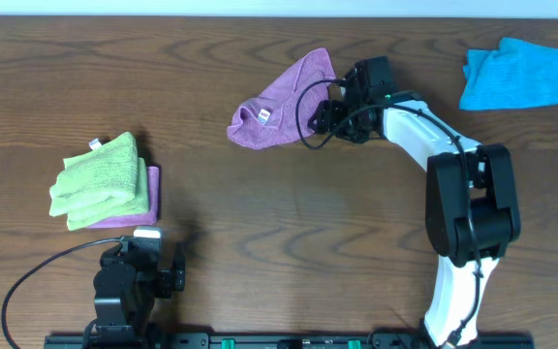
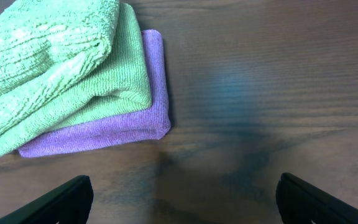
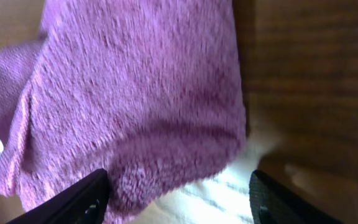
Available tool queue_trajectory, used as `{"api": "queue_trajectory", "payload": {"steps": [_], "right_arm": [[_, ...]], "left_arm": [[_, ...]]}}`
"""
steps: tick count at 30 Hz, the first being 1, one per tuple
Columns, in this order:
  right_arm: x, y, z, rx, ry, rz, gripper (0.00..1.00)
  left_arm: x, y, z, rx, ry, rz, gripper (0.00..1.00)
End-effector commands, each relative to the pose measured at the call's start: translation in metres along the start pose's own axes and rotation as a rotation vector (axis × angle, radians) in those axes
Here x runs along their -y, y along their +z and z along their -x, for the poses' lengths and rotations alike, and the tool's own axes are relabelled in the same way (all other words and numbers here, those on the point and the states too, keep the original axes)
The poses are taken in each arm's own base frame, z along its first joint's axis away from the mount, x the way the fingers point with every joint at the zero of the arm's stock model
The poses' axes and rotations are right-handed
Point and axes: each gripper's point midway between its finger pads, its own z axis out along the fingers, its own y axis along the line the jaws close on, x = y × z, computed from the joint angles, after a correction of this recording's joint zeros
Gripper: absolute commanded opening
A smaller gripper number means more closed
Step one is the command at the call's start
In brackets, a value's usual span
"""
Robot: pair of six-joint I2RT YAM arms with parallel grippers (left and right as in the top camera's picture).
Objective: Fold the cloth
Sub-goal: 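Lift and shake the pink cloth to spread it with right gripper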
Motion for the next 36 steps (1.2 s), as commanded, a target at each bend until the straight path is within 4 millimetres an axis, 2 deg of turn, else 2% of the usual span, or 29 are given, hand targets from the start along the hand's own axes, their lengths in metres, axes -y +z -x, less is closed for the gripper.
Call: {"api": "queue_trajectory", "payload": {"steps": [1,8,17,21,23,24,27,32,36], "right_arm": [[0.006,0.002,0.002,0.019,0.046,-0.004,0.71],[0.006,0.008,0.013,0.075,0.064,0.002,0.64],[0.016,0.026,0.004,0.04,0.112,0.0,0.52],[0.015,0.027,0.006,0.048,0.107,0.004,0.31],[0.016,0.025,0.008,0.05,0.11,0.004,0.11],[0.017,0.022,0.008,0.048,0.116,0.003,0.01],[0.02,0.009,0.013,0.059,0.131,-0.009,0.01],[0.025,-0.028,0.026,0.116,0.133,-0.065,0.01],[0.025,-0.058,0.024,0.128,0.109,-0.131,0.01]], "left_arm": [[0.0,0.002,-0.009,-0.026,0.013,0.001,0.95],[0.0,0.002,-0.009,-0.026,0.013,0.001,0.95],[0.0,0.002,-0.009,-0.026,0.013,0.001,0.95],[0.0,0.003,-0.008,-0.025,0.013,0.001,0.95],[0.0,0.003,-0.008,-0.025,0.013,0.001,0.95],[0.0,0.003,-0.008,-0.025,0.013,0.001,0.95],[0.0,0.003,-0.008,-0.025,0.013,0.001,0.95],[0.0,0.003,-0.008,-0.025,0.013,0.001,0.95],[0.0,0.003,-0.008,-0.025,0.013,0.001,0.95]]}}
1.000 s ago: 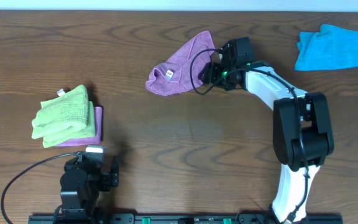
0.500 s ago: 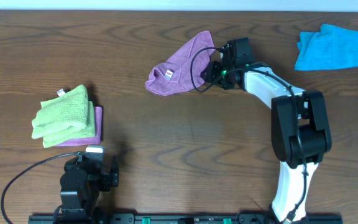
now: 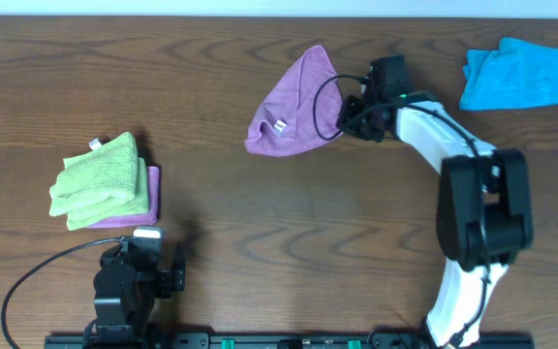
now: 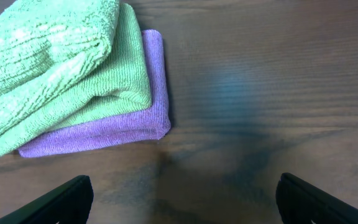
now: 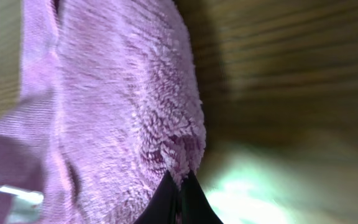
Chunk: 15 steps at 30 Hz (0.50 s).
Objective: Fold the cloth
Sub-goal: 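Lift and shake the pink cloth to spread it with right gripper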
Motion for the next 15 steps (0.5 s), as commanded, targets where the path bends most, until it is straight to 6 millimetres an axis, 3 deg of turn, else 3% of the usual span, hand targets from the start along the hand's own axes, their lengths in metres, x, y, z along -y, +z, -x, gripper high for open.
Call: {"api": "queue_trajectory", "payload": {"steps": [1,6,15], "right_arm": [[-0.004,-0.035,0.011,0.068,-0.042,-0.039,0.01],[-0.002,-0.051,-0.013,-0.006,-0.032,-0.079,0.01],[0.035,-0.061,-0.055,-0.127,-0.025,-0.323,0.01]], "left_arm": [[0.0,0.002,-0.009,-0.025,0.013,0.001,0.95],[0.0,0.002,-0.009,-0.025,0.013,0.001,0.95],[0.0,0.002,-0.009,-0.025,0.013,0.001,0.95]]}}
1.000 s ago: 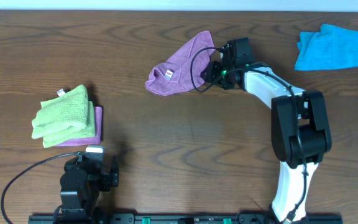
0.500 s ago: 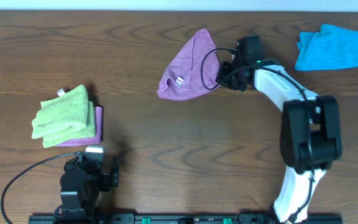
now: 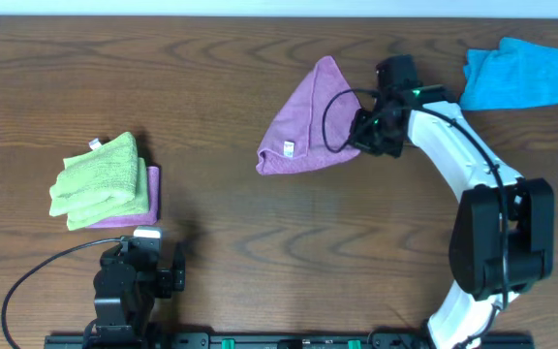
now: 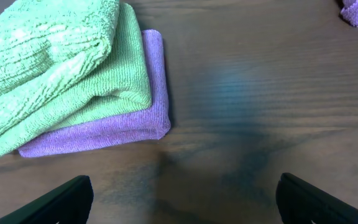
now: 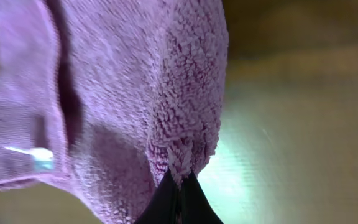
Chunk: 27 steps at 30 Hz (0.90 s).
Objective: Fold the cloth
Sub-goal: 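Lift and shake the pink cloth to spread it with right gripper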
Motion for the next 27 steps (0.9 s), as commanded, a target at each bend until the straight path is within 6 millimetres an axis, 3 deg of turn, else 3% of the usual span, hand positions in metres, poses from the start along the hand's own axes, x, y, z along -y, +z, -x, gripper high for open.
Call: {"api": "queue_trajectory", "payload": {"steps": [1,4,8,10,12,13,15,21,27], "right_arm": [[0.018,-0.004,-0.004,0.018,-0.022,-0.127,0.01],[0.044,-0.019,-0.008,0.042,-0.023,-0.277,0.01],[0.054,-0.036,-0.006,0.08,-0.028,-0.338,0.06],[0.056,-0.044,-0.006,0.097,-0.033,-0.35,0.25],[0.055,-0.049,-0.007,0.097,-0.058,-0.349,0.76],[0.056,-0.052,-0.008,0.095,-0.066,-0.351,0.85],[0.059,-0.057,-0.01,0.095,-0.074,-0.369,0.91],[0.066,-0.076,-0.005,0.154,-0.068,-0.407,0.93],[0.056,-0.074,0.001,0.171,-0.095,-0.357,0.94]], "left_arm": [[0.0,0.002,-0.009,-0.026,0.013,0.001,0.95],[0.0,0.002,-0.009,-0.026,0.013,0.001,0.95],[0.0,0.002,-0.009,-0.026,0.013,0.001,0.95],[0.0,0.002,-0.008,-0.025,0.013,0.001,0.95],[0.0,0.002,-0.009,-0.026,0.013,0.001,0.95],[0.0,0.002,-0.009,-0.026,0.013,0.001,0.95],[0.0,0.002,-0.009,-0.026,0.013,0.001,0.95],[0.0,0.002,-0.008,-0.025,0.013,0.001,0.95],[0.0,0.002,-0.009,-0.026,0.013,0.001,0.95]]}}
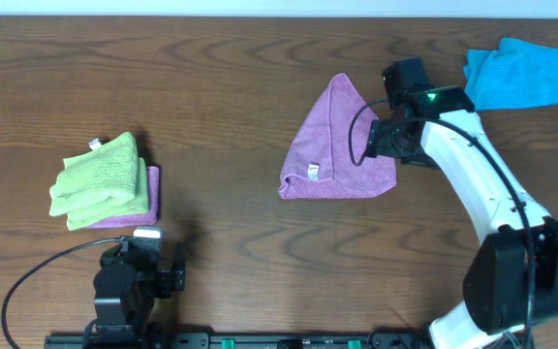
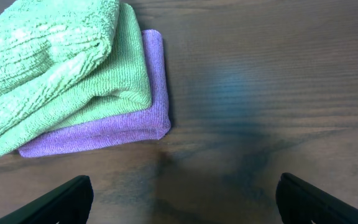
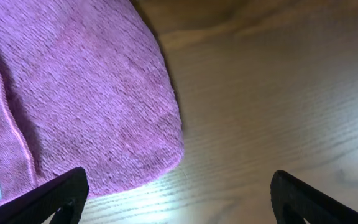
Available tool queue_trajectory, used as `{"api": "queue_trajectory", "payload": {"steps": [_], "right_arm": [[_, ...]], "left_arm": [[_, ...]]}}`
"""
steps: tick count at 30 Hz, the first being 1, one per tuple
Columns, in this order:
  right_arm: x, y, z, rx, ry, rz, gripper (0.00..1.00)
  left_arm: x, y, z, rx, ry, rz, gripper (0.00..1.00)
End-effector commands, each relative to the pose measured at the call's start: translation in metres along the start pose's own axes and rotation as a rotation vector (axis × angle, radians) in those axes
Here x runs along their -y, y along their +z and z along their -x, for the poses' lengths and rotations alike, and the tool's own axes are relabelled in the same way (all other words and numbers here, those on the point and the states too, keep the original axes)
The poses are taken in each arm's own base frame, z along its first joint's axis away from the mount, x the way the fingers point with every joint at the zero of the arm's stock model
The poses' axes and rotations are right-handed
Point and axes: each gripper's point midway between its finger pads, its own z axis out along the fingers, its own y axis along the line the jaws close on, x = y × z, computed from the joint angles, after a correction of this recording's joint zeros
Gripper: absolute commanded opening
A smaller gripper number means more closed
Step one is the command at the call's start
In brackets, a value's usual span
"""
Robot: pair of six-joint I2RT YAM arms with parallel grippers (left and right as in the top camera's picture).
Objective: Fold the cloth
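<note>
The purple cloth [image 1: 337, 141] lies flat on the table in a rough triangle, right of the middle, with its white tag [image 1: 311, 173] at the lower left. My right gripper [image 1: 384, 153] is open over the cloth's right edge. In the right wrist view the cloth [image 3: 73, 93] fills the upper left and its rounded corner ends between the fingers [image 3: 61, 196]; the right gripper [image 3: 179, 199] holds nothing. My left gripper [image 2: 188, 199] is open above bare table at the front left, near a stack of folded cloths.
A folded green cloth [image 1: 100, 179] lies on a folded purple cloth [image 1: 153, 194] at the left, also seen as green cloth [image 2: 48, 62] over purple cloth [image 2: 104, 127]. A crumpled blue cloth [image 1: 521, 73] lies at the back right. The left arm [image 1: 129, 281] rests at the front edge.
My right gripper was shut on the purple cloth's corner and is now open. The cloth now lies flatter, farther right and nearer the front. The left arm has not moved.
My right gripper was open at the edge of the crumpled purple cloth at the back middle. Then it was shut on a corner of it. The cloth then stood farther right at each moment, spreading out. Now it lies released, in a triangle.
</note>
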Motion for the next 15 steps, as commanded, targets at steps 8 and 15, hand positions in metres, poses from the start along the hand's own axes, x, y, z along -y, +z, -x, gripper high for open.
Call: {"api": "queue_trajectory", "payload": {"steps": [8,15], "right_arm": [[-0.041,-0.011,-0.003,-0.005,-0.175,0.234,0.95],[-0.084,-0.024,-0.005,0.036,-0.337,0.41,0.94]], "left_arm": [[0.0,0.003,-0.008,-0.025,0.013,0.001,0.95],[0.0,0.003,-0.008,-0.025,0.013,0.001,0.95]]}}
